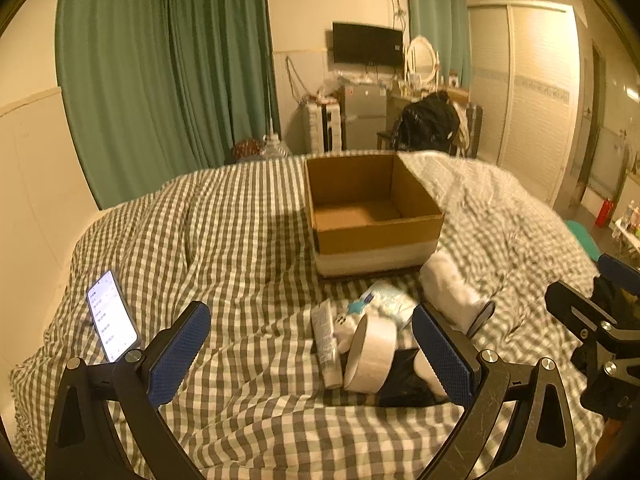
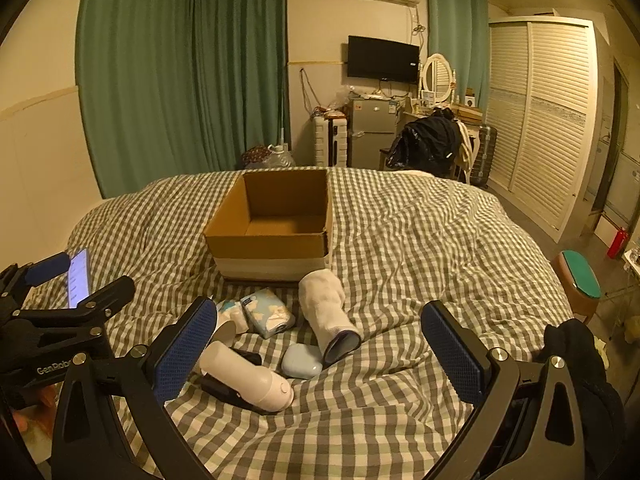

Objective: Organize objects
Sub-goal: 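Grasp the white tape roll with the left tool while the right tool grasps the white cylinder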

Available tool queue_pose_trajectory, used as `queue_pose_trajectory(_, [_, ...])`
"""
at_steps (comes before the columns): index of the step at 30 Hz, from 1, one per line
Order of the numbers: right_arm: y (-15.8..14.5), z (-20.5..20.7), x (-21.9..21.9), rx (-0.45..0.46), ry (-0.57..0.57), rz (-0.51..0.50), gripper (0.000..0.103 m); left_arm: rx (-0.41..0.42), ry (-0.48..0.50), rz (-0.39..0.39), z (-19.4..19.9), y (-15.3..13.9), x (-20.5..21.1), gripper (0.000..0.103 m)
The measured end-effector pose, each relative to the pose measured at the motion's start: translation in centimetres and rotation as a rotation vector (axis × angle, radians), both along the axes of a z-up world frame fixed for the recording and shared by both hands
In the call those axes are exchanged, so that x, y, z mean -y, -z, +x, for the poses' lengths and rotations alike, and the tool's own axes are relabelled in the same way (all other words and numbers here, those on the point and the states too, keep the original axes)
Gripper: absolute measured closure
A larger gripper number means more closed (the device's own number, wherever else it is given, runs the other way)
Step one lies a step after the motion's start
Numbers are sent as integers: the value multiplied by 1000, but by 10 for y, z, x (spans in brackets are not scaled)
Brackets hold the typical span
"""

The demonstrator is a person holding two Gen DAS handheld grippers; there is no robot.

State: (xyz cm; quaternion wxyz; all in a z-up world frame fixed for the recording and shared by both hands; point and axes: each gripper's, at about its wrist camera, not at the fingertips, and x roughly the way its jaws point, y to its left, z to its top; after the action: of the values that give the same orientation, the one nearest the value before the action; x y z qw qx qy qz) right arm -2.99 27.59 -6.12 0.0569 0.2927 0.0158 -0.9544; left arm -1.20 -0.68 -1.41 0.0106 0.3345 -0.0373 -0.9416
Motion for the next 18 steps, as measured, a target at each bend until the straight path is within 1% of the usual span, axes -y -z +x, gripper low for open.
queue_pose_trajectory(5, [15, -7, 10, 53, -31, 9, 1, 98, 4, -29, -14, 22, 5, 0])
queue_pose_trajectory(8, [26, -13, 19, 92, -53, 18, 5, 145, 4, -36, -21, 36, 9, 0])
queue_pose_trajectory(11, [44, -21, 31, 150, -85, 34, 8, 197, 7, -25, -29, 50, 15, 0])
queue_pose_trajectory(13, [58, -29, 41, 199, -115, 54, 14, 227, 13, -9, -34, 59, 19, 0])
queue_pose_trajectory(16, [79, -37, 55, 269, -165, 79, 16, 270, 20, 5, -41, 70, 24, 0])
queue_pose_trajectory(17, [86, -40, 59, 291, -175, 94, 19, 284, 24, 12, -43, 73, 25, 0])
queue_pose_trajectory(18, [92, -42, 61, 316, -185, 105, 26, 300, 29, 22, -46, 77, 26, 0])
